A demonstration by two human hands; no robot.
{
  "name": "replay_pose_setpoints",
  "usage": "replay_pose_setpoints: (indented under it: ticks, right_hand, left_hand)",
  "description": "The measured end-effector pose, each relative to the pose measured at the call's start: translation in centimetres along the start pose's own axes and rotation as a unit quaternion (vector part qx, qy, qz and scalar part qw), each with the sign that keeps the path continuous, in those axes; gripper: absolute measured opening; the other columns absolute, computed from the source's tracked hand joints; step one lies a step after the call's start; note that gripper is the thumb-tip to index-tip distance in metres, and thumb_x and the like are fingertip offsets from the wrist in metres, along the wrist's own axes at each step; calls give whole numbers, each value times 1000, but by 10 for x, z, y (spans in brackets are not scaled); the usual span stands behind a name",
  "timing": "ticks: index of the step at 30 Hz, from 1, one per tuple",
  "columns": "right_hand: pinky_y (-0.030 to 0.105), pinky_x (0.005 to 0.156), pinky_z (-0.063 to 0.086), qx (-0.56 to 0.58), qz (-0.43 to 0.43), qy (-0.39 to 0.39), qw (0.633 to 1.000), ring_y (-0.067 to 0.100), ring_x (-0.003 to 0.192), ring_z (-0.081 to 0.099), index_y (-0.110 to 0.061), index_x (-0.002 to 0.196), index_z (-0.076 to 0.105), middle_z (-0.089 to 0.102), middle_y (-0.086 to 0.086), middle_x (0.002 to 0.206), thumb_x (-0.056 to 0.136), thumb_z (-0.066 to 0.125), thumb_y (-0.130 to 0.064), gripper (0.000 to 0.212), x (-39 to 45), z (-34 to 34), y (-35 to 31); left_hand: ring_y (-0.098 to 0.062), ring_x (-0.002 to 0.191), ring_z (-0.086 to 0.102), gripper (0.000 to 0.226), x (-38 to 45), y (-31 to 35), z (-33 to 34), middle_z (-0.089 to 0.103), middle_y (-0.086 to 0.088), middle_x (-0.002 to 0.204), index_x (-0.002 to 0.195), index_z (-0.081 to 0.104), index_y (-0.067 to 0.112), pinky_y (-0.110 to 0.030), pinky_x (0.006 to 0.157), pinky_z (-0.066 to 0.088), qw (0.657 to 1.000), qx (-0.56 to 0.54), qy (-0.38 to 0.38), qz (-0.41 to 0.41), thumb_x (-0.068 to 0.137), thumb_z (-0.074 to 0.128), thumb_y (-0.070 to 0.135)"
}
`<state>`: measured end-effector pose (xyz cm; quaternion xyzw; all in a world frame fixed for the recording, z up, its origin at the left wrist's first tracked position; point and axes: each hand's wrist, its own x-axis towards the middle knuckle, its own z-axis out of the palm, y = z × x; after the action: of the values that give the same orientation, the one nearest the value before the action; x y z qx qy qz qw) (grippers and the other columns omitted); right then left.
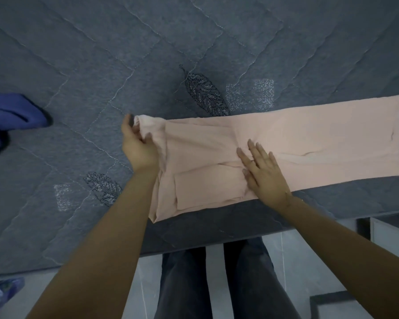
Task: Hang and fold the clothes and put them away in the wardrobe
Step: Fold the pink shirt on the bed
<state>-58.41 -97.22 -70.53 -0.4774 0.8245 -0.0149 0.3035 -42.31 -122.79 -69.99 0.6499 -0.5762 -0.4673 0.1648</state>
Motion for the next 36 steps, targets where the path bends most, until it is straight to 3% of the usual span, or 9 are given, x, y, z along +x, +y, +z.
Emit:
replay_pose_setpoints:
  ticks: [4,8,13,17,20,24,29,32,36]
  right_hand:
    - [45,121,1,40,-5,-24,999,22,151,-4,-29,154,11,-4,1,162,103,40,-22,59,-1,-8,1]
    - [50,121,12,112,0,31,993,28,150,10,-17,152,28,10,9,162,98,50,-10,59,-4,-17,-2]
    - [49,120,12,88,17,55,995,30,149,11,-16,153,27,11,11,162,101,48,-16,56,-2,-18,14]
    - [44,120,-4,10,58,-9,998,16,149,-14,-31,154,-8,-17,-2,162,104,17,-43,57,-6,-1,37]
    - [42,120,-10,20,147,14,989,12,146,-22,-31,152,-17,-23,-6,159,103,8,-47,57,-13,3,57]
    - [41,120,-7,69,151,57,984,19,150,-8,-21,156,2,-9,3,163,105,27,-34,58,-26,-3,74]
    - [49,119,22,190,120,140,964,36,145,25,0,147,35,23,22,156,97,53,-6,53,-53,-30,112]
    - [26,114,24,302,174,188,918,29,137,36,0,139,48,37,19,150,96,53,-1,43,-72,-47,140]
    - [22,100,38,466,359,289,755,18,118,47,-5,135,51,50,4,128,97,53,-5,38,-92,-64,179]
  left_hand:
    - [-32,124,43,69,-16,-4,1,32,-22,140,147,37,8,-35,109,33,989,136,10,64,82,39,-16]
    - [-33,143,21,72,-42,2,13,10,-16,160,152,24,23,-46,114,21,945,305,81,79,87,45,1]
    - [-33,148,13,66,-59,-5,41,12,-14,162,151,29,17,-57,118,11,874,328,-194,303,90,49,6]
    - [-20,147,-23,65,-62,-32,47,-22,4,161,152,-4,41,-63,111,-13,865,424,-226,146,100,31,54]
    - [-24,146,-27,71,-67,-25,54,-27,-2,159,153,-11,34,-66,110,-13,866,439,-211,112,100,30,55]
    - [-32,146,-22,79,-89,4,78,-23,-17,159,155,-6,14,-63,112,-14,856,463,-175,147,95,44,20]
    - [-27,148,-19,75,-136,60,153,-22,-11,160,156,-3,23,-51,113,-14,808,456,-252,276,97,45,26]
    - [-24,149,-14,69,-166,92,213,-14,-9,162,156,6,20,-50,117,-9,830,409,-296,235,99,44,27]
    - [-26,146,19,56,-187,132,281,20,-12,159,149,30,12,-38,121,9,854,305,-339,250,98,51,20]
